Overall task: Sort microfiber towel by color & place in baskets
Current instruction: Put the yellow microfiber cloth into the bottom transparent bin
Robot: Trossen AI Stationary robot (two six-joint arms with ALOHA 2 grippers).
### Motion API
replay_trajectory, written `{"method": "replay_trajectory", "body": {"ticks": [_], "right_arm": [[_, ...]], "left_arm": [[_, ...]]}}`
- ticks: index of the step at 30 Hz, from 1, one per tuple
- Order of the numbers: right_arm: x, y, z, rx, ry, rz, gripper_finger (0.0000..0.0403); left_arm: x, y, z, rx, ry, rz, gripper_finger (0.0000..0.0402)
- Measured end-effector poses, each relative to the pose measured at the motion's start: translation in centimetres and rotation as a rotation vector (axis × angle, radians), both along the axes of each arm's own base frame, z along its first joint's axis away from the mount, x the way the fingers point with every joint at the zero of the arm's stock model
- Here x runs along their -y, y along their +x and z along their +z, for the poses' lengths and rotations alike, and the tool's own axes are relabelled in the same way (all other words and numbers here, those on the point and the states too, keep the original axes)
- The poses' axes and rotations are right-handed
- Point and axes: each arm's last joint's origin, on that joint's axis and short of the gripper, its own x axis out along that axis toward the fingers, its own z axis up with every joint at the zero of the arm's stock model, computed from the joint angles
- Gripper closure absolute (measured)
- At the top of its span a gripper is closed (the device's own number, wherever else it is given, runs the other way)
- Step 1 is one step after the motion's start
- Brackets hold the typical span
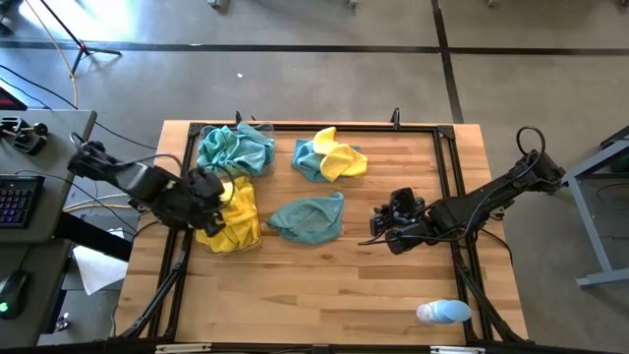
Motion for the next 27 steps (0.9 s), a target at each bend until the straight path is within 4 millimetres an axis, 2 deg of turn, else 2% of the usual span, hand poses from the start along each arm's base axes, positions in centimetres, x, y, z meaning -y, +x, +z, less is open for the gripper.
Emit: {"method": "replay_trajectory", "body": {"ticks": [6, 12, 16, 21, 27], "right_arm": [[-0.1, 0.0, 0.0, -0.027, 0.001, 0.037, 0.0279], [-0.1, 0.0, 0.0, -0.027, 0.001, 0.038, 0.0279], [-0.1, 0.0, 0.0, -0.026, 0.000, 0.039, 0.0279], [-0.1, 0.0, 0.0, -0.026, 0.000, 0.039, 0.0279], [-0.1, 0.0, 0.0, -0.028, -0.001, 0.039, 0.0279]], "left_arm": [[-0.7, 1.1, -4.7, -0.042, -0.021, 0.103, 0.0401], [-2.0, 0.8, -8.7, -0.117, -0.011, 0.260, 0.0401], [-2.6, 0.5, -10.7, -0.152, 0.002, 0.279, 0.0398], [-2.7, 1.2, -12.7, -0.116, -0.006, 0.211, 0.0368], [-3.0, 2.1, -15.6, -0.124, -0.055, 0.143, 0.0312]]}}
